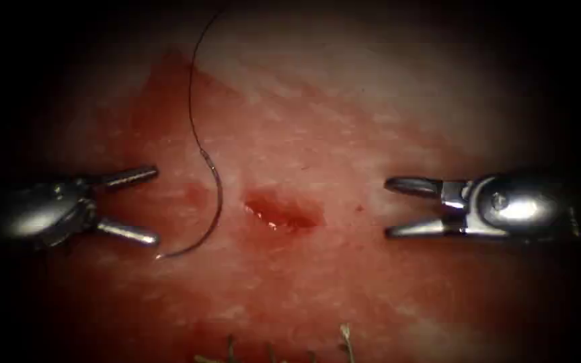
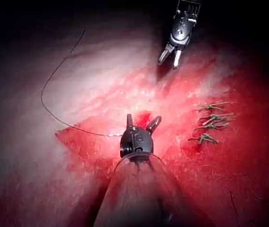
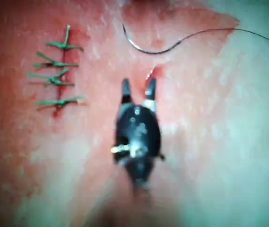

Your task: Wound Closure

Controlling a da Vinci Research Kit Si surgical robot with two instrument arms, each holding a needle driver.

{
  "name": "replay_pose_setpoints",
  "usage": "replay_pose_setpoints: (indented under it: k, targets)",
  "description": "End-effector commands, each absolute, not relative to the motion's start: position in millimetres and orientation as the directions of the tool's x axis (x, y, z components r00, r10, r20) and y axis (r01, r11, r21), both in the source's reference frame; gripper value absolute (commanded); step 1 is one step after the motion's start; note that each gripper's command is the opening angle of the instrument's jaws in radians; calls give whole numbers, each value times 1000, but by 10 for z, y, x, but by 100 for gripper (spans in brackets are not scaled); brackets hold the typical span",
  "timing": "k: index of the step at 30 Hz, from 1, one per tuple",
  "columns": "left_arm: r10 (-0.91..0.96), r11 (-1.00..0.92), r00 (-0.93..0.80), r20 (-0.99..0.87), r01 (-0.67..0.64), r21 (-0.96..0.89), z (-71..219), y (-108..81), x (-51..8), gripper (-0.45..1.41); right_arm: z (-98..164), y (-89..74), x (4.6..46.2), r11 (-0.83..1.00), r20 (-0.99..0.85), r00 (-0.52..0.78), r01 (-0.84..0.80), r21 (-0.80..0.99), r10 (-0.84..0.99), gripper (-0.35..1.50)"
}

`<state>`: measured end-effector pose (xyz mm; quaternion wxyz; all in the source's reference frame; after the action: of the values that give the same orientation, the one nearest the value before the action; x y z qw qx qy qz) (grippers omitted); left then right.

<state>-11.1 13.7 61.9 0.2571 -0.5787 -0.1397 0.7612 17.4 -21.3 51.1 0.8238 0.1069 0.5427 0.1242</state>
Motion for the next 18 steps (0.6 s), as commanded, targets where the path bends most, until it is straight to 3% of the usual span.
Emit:
replay_pose_setpoints:
  k: [1, 10, 18]
  targets:
    - [556, -827, -198, -807, -231, -513, 624, 130, -118, 48, 516, -223, 178, 945, -867, 380, -86, 314, 323, 31]
    - [562, -819, -205, -801, -275, -504, 626, 124, -126, 58, 514, -225, 180, 945, -866, 381, -90, 314, 324, 31]
    - [663, -727, -338, -668, -504, -467, 625, 116, -142, 74, 508, -231, 186, 946, -863, 389, -105, 305, 322, 34]
